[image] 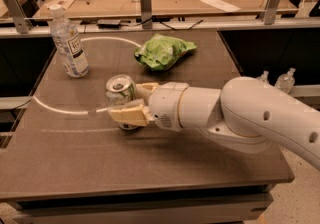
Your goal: Move 7up can near green rice chip bag
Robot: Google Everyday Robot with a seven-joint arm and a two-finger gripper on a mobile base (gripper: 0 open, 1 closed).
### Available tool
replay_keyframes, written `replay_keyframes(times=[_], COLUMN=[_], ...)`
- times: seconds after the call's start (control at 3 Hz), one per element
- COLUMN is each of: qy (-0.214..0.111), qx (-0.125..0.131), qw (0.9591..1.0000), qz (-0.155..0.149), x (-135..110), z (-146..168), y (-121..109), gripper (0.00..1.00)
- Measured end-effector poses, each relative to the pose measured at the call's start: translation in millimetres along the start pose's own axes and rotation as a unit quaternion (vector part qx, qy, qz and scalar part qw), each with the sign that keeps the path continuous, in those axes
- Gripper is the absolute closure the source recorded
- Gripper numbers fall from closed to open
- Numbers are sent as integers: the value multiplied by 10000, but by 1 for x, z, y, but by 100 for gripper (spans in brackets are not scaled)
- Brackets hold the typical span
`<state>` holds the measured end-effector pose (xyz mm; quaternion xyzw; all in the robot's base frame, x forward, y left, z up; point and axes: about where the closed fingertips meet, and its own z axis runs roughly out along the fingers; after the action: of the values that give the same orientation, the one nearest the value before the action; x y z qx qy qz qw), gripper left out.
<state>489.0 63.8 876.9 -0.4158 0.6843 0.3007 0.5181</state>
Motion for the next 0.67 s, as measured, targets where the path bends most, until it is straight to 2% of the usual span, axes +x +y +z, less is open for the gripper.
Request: replay_keyframes(times=[0.33, 0.67], qy=[188, 302], qx=[770, 1439], qw=[9968, 9891], qz=[-55, -49], x=[7, 11], z=[-28, -50], y=[-16, -28], gripper=[100, 100])
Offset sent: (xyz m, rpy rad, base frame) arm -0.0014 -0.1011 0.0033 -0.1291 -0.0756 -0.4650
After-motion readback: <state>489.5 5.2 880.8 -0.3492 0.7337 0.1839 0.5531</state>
